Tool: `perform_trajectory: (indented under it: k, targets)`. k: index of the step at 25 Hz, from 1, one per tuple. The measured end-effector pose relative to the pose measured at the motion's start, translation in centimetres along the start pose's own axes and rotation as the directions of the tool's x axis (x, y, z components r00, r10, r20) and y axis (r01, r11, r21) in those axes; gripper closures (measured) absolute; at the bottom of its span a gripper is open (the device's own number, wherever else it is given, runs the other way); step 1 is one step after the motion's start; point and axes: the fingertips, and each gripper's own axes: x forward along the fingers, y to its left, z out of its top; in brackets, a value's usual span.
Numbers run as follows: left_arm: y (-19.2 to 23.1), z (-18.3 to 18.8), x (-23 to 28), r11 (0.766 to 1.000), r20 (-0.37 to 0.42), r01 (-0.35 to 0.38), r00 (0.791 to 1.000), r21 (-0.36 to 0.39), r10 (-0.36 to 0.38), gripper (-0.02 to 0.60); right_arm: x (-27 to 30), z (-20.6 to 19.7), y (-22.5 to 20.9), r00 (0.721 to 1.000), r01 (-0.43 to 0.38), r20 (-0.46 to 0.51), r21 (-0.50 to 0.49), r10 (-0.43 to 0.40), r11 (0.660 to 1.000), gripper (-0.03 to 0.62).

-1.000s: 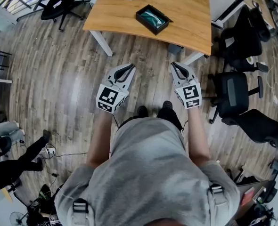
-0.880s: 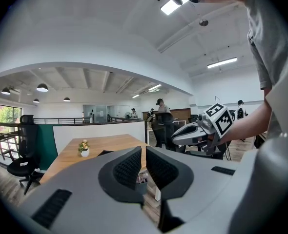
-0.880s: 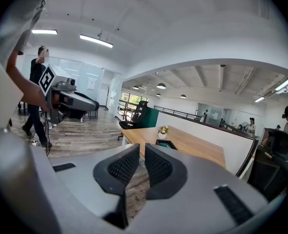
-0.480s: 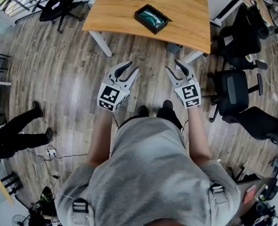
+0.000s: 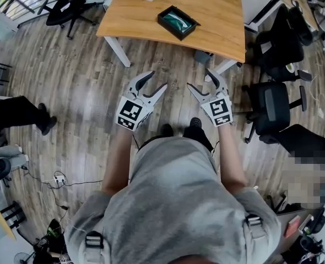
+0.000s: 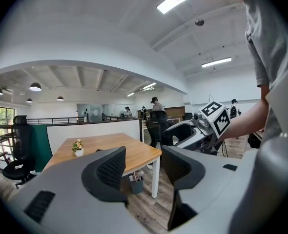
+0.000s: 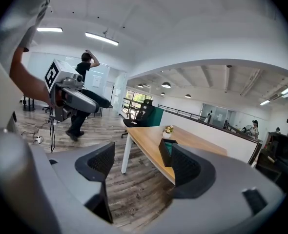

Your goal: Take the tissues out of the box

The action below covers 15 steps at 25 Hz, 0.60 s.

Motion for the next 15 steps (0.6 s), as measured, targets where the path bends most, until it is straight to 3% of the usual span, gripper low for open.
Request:
perform_trajectory:
  k: [15]
  targets:
    - [-0.16, -0.42, -0.61, 1.000, -0.011, -0.016, 1.000, -0.003, 0.016, 0.317, -0.64, -0.54, 0.27, 1.000, 0.011, -0.001, 0.018, -0.011, 1.000, 0.217]
